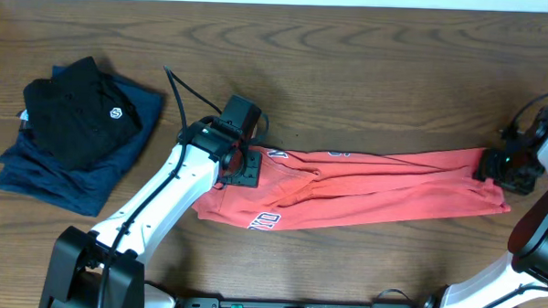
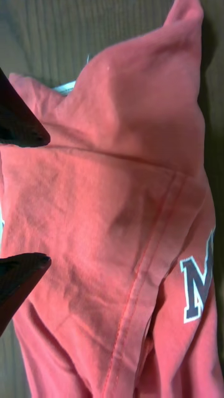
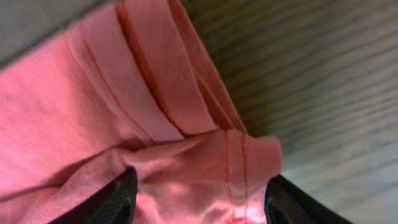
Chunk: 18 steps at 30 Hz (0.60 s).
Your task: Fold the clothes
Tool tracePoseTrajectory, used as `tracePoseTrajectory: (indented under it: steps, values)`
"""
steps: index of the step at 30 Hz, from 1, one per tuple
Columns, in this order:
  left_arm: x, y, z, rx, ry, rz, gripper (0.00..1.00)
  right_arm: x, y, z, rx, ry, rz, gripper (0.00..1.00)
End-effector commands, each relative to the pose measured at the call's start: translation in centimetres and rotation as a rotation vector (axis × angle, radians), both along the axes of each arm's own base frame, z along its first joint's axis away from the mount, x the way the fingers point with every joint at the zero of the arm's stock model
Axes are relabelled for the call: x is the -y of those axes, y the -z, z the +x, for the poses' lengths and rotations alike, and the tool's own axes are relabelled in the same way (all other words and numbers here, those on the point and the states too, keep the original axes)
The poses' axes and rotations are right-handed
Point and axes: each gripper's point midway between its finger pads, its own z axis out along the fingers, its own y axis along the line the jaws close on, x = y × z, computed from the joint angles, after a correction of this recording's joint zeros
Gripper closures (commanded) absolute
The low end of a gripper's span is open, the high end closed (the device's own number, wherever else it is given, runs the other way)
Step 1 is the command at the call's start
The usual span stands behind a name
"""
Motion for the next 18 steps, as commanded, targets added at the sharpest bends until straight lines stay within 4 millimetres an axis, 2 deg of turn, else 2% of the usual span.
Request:
tracePoseTrajectory:
  steps: [1,4,7,10,12,14,18]
  values:
    - [0.5,-1.0,0.3,0.015,-0.003,-0.036,0.43,-1.7,1.7,-1.1,0.001,-0.022,0.076,0.39]
    - [0.5,-1.0,0.2,0.011,-0.003,-0.035,0.43,-2.2,2.7,-1.8,-0.006,-0.022,0.087,0.43]
    - [0.4,-0.9,-0.1,0.0,-0.003,-0.034,0.43,-2.0,2.8,-1.8,-0.005,-0.02,0.077,0.62]
    - [0.4,-1.0,-0.3,-0.006,-0.002,-0.034,0.44,-1.5,2.0,-1.0,0.014,-0.017,0.065,0.84]
    - [0.3,-1.3,-0.3,-0.002,-0.004,-0.035,0.44,-0.6,1.0,-0.5,0.009,0.009,0.036,0.94]
    - [0.1,-1.7,-0.2,0.011,-0.009,-0.042,0.44,1.5,-0.4,-0.2,-0.017,0.069,-0.04,0.98]
    - [-0.6,-2.7,0.1,0.039,-0.034,-0.054,0.44,4.8,-5.2,1.4,-0.007,0.163,-0.141,0.99]
